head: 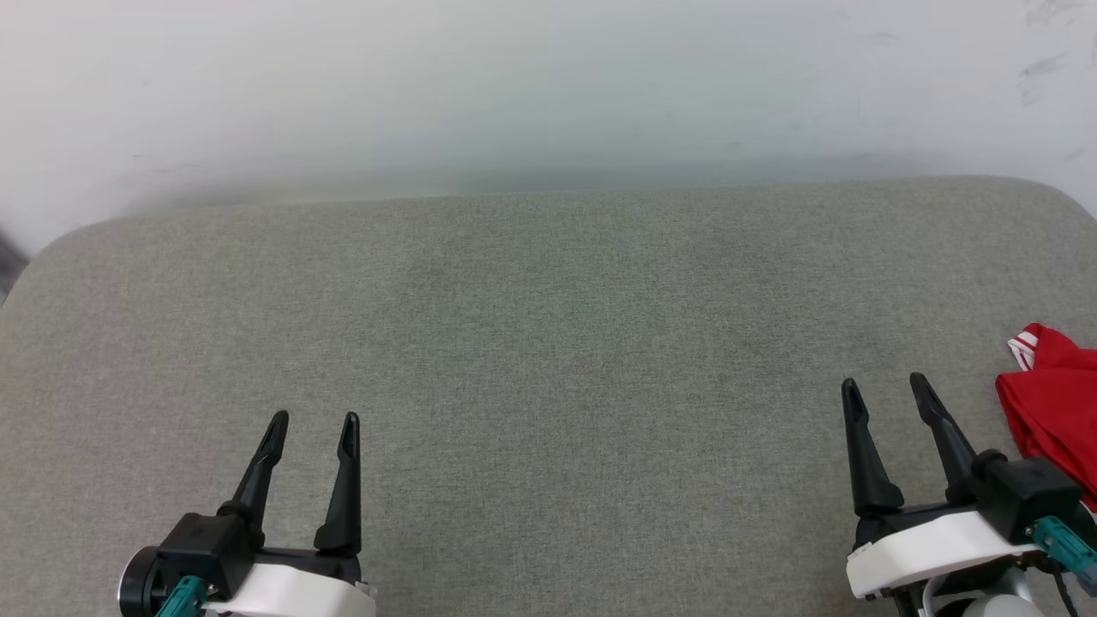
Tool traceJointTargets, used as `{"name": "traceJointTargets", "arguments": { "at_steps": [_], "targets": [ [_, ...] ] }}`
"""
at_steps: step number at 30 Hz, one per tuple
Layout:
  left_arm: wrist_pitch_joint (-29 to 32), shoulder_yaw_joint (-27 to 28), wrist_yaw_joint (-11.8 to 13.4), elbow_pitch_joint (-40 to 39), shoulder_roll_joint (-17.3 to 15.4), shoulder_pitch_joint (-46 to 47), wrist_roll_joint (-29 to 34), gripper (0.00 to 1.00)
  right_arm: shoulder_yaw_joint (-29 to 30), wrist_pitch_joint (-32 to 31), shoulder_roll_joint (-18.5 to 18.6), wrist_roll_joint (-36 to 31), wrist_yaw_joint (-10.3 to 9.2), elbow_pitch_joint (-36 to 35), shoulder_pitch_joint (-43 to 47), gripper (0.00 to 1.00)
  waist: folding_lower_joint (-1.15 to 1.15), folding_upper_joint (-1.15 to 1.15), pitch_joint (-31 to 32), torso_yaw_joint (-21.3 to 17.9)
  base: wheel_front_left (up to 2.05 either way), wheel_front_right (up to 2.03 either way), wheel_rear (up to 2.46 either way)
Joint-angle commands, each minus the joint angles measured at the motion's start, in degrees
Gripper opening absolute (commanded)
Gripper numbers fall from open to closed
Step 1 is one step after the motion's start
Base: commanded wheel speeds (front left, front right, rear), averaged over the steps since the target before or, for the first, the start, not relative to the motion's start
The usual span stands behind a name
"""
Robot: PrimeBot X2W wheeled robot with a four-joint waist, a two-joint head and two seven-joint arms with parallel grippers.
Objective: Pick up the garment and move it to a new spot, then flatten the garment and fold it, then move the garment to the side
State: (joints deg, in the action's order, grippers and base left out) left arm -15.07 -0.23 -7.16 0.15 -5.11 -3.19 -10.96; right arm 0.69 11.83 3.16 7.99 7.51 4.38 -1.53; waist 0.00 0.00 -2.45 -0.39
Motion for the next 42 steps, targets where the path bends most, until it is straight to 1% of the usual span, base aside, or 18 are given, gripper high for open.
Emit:
{"name": "traceJointTargets", "arguments": {
  "at_steps": [1,5,12,24,25,29,42],
  "targets": [
    [-0.1,0.2,-0.2,-0.3,0.1,-0.5,0.6,1.00,-0.2,0.4,-0.4,0.0,-0.04,0.2,0.3,1.00,0.00,0.00,-0.1,0.0,0.00,0.00,0.00],
    [-0.1,1.0,-0.2,-0.9,0.6,-0.3,-0.2,1.00,-0.1,0.5,-0.4,0.4,-0.04,0.3,0.1,1.00,0.00,0.00,-0.2,0.0,0.00,0.00,0.00],
    [-0.1,1.7,-0.3,-1.6,1.2,-0.4,0.3,1.00,-0.2,0.5,-0.4,1.1,-0.04,0.4,-0.2,1.00,0.00,0.00,-0.2,0.0,0.00,0.00,0.00],
    [-0.1,0.6,-0.3,-2.2,1.3,-0.6,-0.8,1.00,-0.3,0.0,-0.4,1.5,-0.04,0.4,-0.1,1.00,0.00,0.00,0.1,0.0,0.00,0.00,0.00],
    [0.0,0.5,-0.2,-2.1,1.4,-0.1,-0.6,0.00,-0.2,0.0,-0.1,1.1,0.00,0.5,0.0,0.00,0.00,0.00,0.1,0.0,0.00,0.00,0.00],
    [0.3,0.4,-0.2,-0.2,1.7,-0.5,-1.3,0.00,-0.3,-0.1,-0.1,1.5,0.00,2.2,0.8,0.00,0.01,0.00,0.1,0.0,0.00,0.00,0.00],
    [3.3,0.5,-0.2,2.1,1.1,1.2,-16.1,0.00,0.0,-2.7,0.4,16.6,0.00,3.4,-0.2,0.00,0.01,0.00,0.3,0.0,0.00,0.00,0.00]
  ]
}}
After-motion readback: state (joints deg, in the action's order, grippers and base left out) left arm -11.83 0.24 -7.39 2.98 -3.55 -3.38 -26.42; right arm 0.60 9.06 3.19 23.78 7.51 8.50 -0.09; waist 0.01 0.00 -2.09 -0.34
